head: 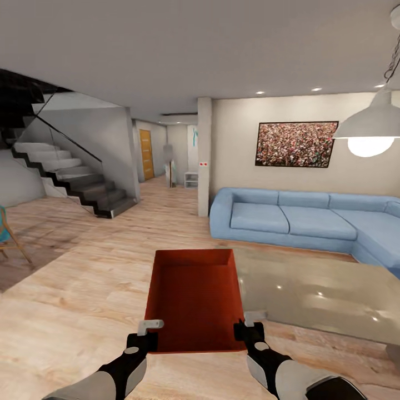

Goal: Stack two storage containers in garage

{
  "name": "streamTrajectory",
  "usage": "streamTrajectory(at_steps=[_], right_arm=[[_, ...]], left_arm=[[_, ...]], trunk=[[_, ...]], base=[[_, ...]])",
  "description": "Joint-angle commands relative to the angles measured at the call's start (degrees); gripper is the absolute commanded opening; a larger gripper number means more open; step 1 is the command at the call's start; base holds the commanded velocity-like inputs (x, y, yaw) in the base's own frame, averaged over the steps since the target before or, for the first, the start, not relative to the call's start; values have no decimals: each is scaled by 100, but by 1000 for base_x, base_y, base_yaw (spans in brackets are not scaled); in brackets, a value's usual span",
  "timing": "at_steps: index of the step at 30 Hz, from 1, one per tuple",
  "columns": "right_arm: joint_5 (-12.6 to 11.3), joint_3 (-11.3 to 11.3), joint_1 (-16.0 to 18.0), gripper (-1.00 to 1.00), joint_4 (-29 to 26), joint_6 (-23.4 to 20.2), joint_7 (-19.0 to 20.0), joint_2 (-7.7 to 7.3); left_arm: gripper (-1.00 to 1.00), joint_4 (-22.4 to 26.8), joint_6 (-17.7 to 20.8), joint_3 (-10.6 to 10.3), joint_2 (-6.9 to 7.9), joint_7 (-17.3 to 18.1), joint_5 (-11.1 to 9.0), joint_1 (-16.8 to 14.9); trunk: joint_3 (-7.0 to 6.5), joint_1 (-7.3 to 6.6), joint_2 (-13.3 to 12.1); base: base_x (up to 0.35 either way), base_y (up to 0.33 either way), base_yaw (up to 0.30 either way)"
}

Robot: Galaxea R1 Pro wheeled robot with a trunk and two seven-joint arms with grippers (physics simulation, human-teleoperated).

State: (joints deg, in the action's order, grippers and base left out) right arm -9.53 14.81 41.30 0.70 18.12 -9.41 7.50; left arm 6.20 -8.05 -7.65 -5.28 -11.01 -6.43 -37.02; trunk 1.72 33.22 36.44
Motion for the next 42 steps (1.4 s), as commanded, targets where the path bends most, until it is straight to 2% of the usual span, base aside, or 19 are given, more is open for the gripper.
streamTrajectory(at_steps=[1, 42], right_arm=[[-119, -172, 8, -100, 9, 34, -31, 44], [-119, -172, 8, -100, 9, 34, -32, 47]], left_arm=[[-100, -5, -30, 79, -5, -61, -34, -7], [-100, -5, -30, 79, 1, -56, -25, -7]], trunk=[[10, 2, 10], [10, 2, 10]], base=[[0, 0, 300], [0, 0, 300]])
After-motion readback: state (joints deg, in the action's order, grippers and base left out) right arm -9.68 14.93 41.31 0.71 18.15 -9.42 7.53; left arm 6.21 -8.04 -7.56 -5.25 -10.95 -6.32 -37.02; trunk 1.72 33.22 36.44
